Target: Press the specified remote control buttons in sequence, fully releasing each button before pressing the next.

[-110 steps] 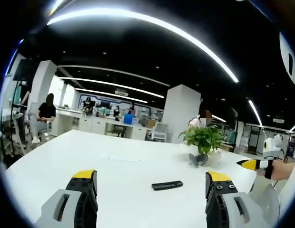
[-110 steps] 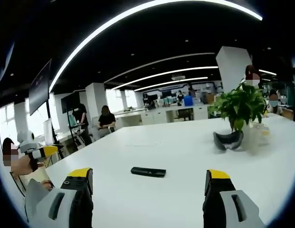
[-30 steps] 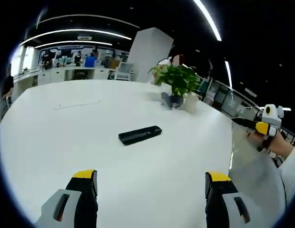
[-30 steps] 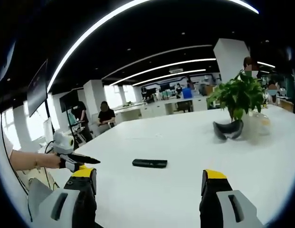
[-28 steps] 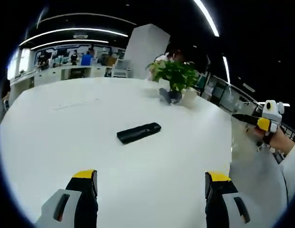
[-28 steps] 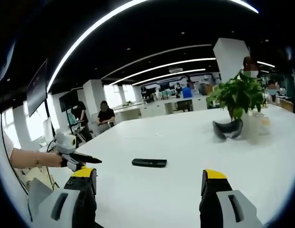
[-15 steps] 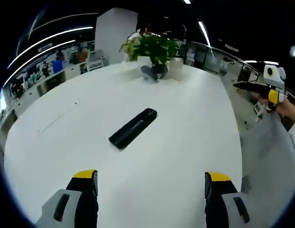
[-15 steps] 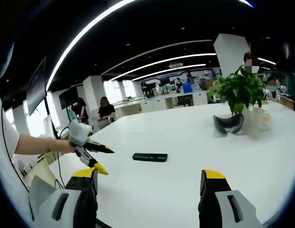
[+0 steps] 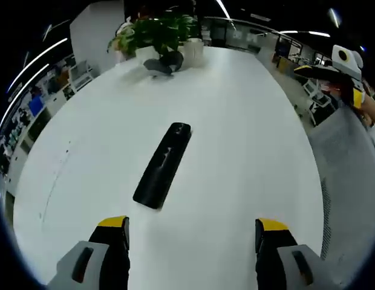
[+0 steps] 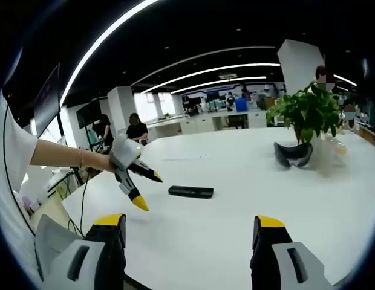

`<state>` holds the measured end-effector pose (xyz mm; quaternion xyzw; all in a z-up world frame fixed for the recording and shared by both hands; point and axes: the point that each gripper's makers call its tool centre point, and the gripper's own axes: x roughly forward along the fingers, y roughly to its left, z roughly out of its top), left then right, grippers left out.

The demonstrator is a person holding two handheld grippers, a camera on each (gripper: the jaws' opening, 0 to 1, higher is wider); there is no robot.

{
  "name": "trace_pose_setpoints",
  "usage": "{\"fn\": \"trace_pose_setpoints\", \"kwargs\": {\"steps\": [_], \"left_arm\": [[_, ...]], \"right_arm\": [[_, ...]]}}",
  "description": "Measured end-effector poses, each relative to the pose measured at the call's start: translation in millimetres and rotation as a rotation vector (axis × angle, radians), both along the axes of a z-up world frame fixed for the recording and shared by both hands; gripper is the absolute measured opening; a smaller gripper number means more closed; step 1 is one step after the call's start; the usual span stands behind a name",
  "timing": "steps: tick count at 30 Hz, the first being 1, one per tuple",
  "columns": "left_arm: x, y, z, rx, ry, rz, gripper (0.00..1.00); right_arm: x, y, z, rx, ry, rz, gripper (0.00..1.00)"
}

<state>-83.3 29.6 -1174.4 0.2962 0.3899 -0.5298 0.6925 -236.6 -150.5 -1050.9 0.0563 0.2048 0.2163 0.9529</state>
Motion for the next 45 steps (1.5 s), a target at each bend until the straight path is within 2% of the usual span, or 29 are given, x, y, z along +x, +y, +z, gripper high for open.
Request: {"fn": "trace_pose_setpoints", "kwargs": {"steps": [11,19,24,30,35,37,38,40,45], "left_arm": [[24.7,-24,-7.5,0.094,-0.008,-0.124,0.85],[40.1,-32,-16.5,0.17,-0.033,-0.203,0.79],[44.6,-37,-16.4,0.179,-0.047,-0.23,0.68],[41.4,-35,-25.3,0.212,-0.012,-0.266,0.52],[41.6,-35,-25.0,0.204,-0.003,-0.272,0.47],[46.1,-35,-23.8,0.2,-0.027,-0.269,0.37],[48.8,-33,-23.2,0.205,-0.042,-0.271,0.27],[46.9,-32,-23.9,0.198,-0.025,-0.263,0.25],[45.8,-31,-22.4,0.186,-0.051,-0.269,0.25]], "right_arm": [[0,-9,-4.0,-0.018,0.015,-0.023,0.83],[1,-12,-6.1,-0.03,0.018,-0.04,0.8],[4,-15,-4.8,-0.027,0.014,-0.049,0.77],[10,-21,-1.0,-0.034,0.006,-0.055,0.75],[12,-22,0.0,-0.043,0.001,-0.053,0.74],[13,-21,-0.3,-0.042,0.001,-0.049,0.72],[13,-20,-0.6,-0.039,0.002,-0.047,0.72],[14,-18,-0.8,-0.037,0.003,-0.045,0.72],[14,-16,-1.7,-0.034,0.004,-0.039,0.69]]}}
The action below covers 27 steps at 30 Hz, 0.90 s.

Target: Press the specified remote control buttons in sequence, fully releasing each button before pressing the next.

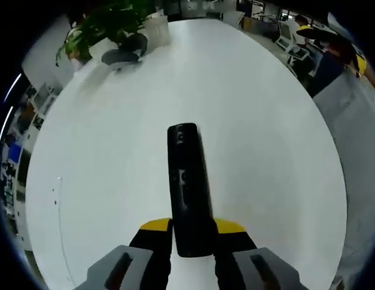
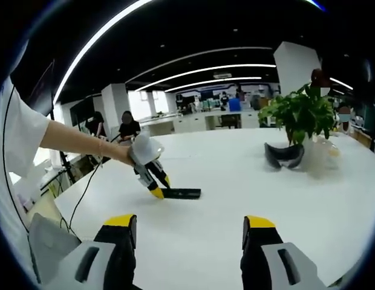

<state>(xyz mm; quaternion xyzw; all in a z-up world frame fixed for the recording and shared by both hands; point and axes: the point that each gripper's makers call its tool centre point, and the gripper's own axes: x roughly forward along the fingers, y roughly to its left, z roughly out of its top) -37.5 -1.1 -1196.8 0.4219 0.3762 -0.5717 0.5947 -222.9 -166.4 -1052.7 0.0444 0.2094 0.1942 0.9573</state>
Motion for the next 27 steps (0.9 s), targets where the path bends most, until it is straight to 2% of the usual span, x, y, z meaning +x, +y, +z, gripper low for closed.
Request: {"fn": "trace_pose_setpoints", "kwargs": {"steps": [4,10,19,23,27], "left_arm": [[-1.5,1,0.2,-0.014,-0.004,0.014,0.25],[-14.4,2,-0.6,-0.028,-0.002,0.015,0.25],[-42.6,2,-1.5,-0.061,0.017,0.013,0.25],[-57.4,5,-2.7,-0.06,-0.004,-0.021,0.25],[-71.0,5,-2.0,-0.083,0.02,0.0,0.25]], "right_arm": [[1,0,0.0,0.003,-0.001,-0.003,0.7],[0,-2,-1.0,0.013,-0.002,-0.01,0.7],[1,1,-0.8,0.016,-0.007,0.0,0.69],[1,4,0.1,0.014,-0.011,0.011,0.68],[1,8,0.2,0.014,-0.011,0.025,0.68]]}}
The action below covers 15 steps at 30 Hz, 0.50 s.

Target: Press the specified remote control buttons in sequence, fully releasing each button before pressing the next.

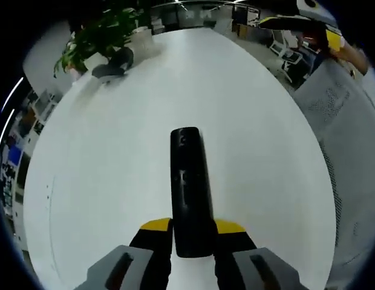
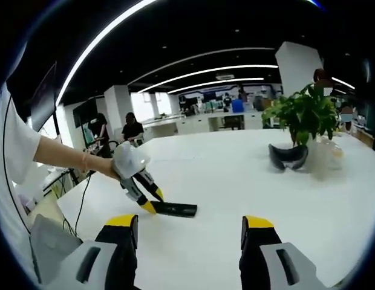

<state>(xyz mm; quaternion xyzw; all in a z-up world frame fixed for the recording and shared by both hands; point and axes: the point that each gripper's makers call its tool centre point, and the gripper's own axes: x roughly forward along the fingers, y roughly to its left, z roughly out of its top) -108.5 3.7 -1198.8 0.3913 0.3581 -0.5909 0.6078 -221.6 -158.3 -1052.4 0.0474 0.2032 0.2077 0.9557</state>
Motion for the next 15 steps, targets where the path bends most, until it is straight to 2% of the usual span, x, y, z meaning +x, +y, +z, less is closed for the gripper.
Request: {"fn": "trace_pose_setpoints", "kwargs": {"steps": [8,15], "left_arm": [[-20.4,0,-0.3,-0.023,0.008,0.018,0.25],[-41.9,2,-0.4,-0.039,0.025,0.025,0.25]], "right_arm": [[-3,11,0.3,0.004,-0.004,0.034,0.67],[-6,24,-0.9,0.011,-0.002,0.08,0.63]]}}
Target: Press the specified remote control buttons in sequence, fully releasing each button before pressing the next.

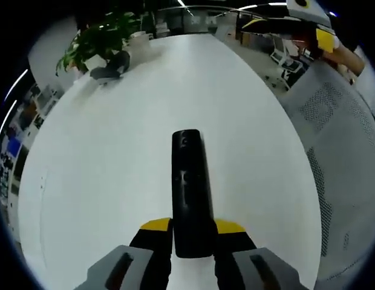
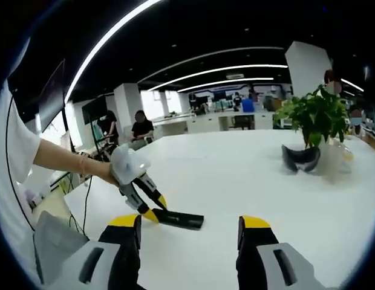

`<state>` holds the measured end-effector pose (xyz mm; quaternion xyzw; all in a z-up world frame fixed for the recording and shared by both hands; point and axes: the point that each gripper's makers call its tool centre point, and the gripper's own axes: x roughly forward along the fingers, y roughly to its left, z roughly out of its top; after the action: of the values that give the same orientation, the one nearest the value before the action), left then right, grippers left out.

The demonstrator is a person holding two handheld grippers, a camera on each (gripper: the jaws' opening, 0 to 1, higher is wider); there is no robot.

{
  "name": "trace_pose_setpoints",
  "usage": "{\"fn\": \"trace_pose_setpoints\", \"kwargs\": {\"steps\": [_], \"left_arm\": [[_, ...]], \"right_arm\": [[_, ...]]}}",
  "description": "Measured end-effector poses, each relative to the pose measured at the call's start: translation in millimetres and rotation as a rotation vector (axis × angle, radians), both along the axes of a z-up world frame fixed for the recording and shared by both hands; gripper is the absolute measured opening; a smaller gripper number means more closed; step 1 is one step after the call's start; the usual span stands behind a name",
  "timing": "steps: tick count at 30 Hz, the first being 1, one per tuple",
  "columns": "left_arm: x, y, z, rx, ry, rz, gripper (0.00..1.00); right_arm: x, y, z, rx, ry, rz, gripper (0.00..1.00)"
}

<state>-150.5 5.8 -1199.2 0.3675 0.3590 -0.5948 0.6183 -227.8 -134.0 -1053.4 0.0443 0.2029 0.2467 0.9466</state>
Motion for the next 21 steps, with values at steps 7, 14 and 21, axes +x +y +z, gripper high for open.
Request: {"fn": "trace_pose_setpoints", "kwargs": {"steps": [7,14,21], "left_arm": [[-20.9,1,0.0,-0.006,0.013,0.005,0.25],[-41.0,2,-0.3,-0.017,0.02,0.014,0.25],[-57.8,4,0.1,-0.027,0.019,0.025,0.25]], "right_arm": [[-2,11,-1.5,0.004,0.008,0.04,0.61],[-5,18,-2.9,0.001,0.014,0.068,0.58],[-8,22,-5.5,-0.002,0.025,0.091,0.57]]}}
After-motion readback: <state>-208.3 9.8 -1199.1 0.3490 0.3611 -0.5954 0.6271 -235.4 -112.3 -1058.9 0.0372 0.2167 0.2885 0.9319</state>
